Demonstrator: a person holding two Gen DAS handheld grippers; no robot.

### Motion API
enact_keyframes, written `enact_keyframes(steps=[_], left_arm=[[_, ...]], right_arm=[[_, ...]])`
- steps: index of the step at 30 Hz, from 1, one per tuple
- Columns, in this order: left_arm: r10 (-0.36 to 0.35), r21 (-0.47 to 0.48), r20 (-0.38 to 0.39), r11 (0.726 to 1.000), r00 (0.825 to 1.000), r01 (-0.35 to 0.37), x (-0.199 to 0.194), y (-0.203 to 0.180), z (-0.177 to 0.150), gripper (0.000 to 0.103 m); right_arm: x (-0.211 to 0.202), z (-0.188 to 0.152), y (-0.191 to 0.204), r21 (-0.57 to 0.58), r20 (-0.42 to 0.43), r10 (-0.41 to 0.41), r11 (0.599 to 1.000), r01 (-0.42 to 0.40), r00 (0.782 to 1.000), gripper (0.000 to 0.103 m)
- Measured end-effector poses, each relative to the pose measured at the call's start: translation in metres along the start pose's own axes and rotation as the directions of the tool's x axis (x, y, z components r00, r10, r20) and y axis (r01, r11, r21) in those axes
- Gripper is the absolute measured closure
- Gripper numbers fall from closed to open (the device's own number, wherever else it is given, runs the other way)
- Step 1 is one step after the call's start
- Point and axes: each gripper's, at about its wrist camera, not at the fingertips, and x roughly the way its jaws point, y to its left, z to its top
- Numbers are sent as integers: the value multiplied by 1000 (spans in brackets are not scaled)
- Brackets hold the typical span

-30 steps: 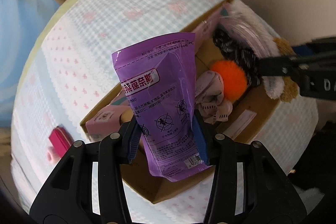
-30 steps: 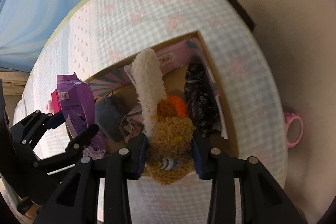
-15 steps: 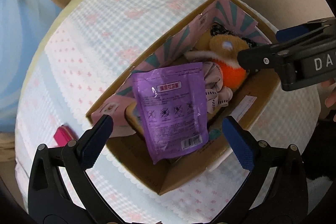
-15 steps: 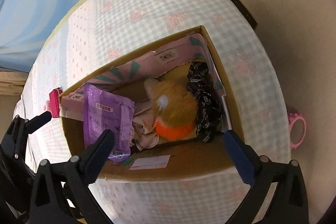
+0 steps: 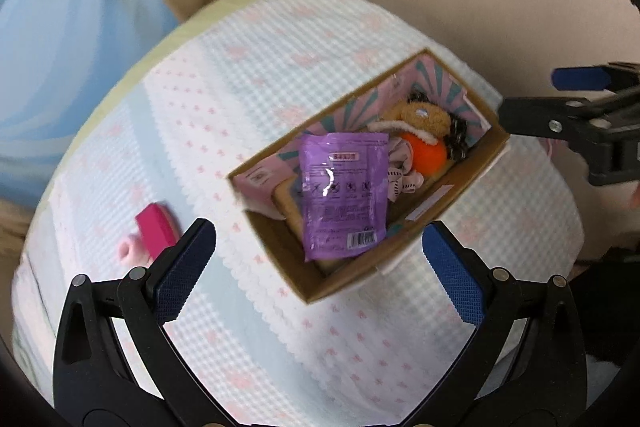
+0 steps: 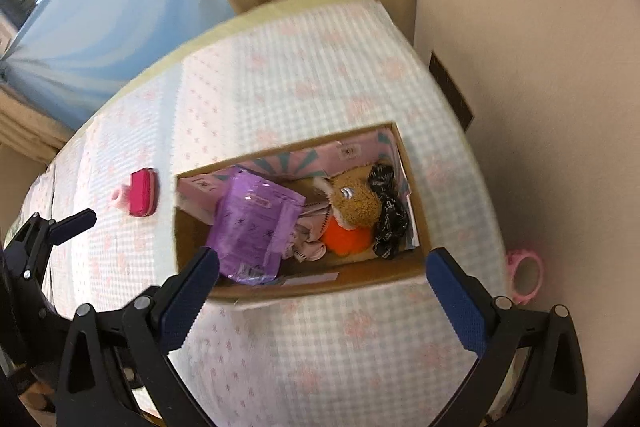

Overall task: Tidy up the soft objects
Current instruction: 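Open both tools to release the items and lift away, then move both tools toward the pink scrunchie and magenta pouch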

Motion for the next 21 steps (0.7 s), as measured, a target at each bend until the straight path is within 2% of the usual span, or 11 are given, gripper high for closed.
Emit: enact_keyframes(steps=[6, 11, 15, 21], left_arm=[[17, -113, 109, 994, 994, -5, -69, 16, -28, 0], [54, -228, 218, 974, 975, -3, -133, 32, -54, 0], [89, -304, 290, 953, 953, 4, -174, 43, -73, 0], [140, -383, 333, 924, 933, -2, -207, 56, -96, 0]], right_arm=[[-80, -21, 27, -60, 141, -12, 998, 21, 990, 0], [-137, -44, 49, -99, 251, -42, 993, 69, 967, 0], [-170, -60, 61, -120, 310, -43, 989, 84, 950, 0], [-197, -72, 72, -135, 373, -42, 986, 99, 927, 0]])
